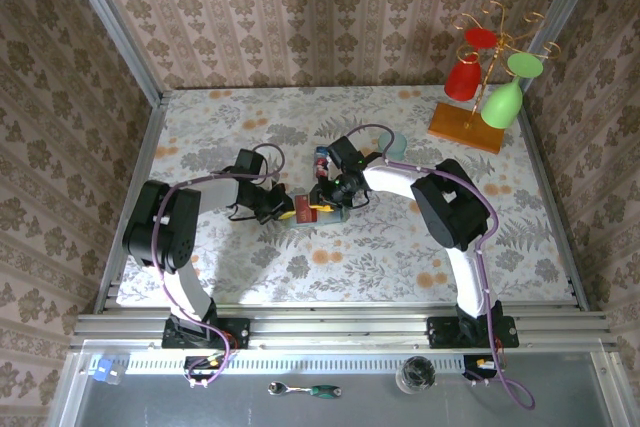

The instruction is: Take the credit cards out of the card holder

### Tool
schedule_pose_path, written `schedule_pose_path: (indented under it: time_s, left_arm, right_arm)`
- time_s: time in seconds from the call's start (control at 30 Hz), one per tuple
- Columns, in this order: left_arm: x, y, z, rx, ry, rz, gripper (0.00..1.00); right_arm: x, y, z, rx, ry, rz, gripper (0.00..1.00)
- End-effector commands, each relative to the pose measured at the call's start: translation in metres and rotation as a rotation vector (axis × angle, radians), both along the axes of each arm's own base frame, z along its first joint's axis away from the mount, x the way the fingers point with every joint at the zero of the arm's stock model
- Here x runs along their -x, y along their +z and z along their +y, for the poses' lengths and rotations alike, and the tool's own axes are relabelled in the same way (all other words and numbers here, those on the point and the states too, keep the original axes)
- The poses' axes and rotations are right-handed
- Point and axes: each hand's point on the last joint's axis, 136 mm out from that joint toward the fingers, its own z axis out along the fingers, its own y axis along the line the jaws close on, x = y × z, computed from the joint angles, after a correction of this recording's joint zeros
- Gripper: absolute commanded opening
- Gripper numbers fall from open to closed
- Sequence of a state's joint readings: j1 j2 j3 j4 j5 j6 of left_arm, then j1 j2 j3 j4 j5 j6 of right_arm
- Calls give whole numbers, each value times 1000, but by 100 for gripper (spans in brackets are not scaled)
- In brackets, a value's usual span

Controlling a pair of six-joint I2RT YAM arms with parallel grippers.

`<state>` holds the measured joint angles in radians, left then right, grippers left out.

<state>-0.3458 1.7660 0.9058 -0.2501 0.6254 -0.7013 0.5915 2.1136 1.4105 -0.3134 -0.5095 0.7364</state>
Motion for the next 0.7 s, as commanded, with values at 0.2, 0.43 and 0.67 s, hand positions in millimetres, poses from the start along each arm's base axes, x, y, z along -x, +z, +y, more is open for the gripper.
schedule_pose_path:
  time_s: [0.2, 0.43, 0.67]
  left_arm:
    - [13, -23, 9, -50, -13, 73, 0]
    - [16, -25, 12, -52, -11, 83, 0]
    - [15, -23, 13, -50, -9, 81, 0]
  right_arm:
    - [6, -13, 1, -27, 0, 66, 24]
    - [0, 4, 5, -99, -24, 47, 22]
    - [-1, 15, 10, -151, -24, 32, 19]
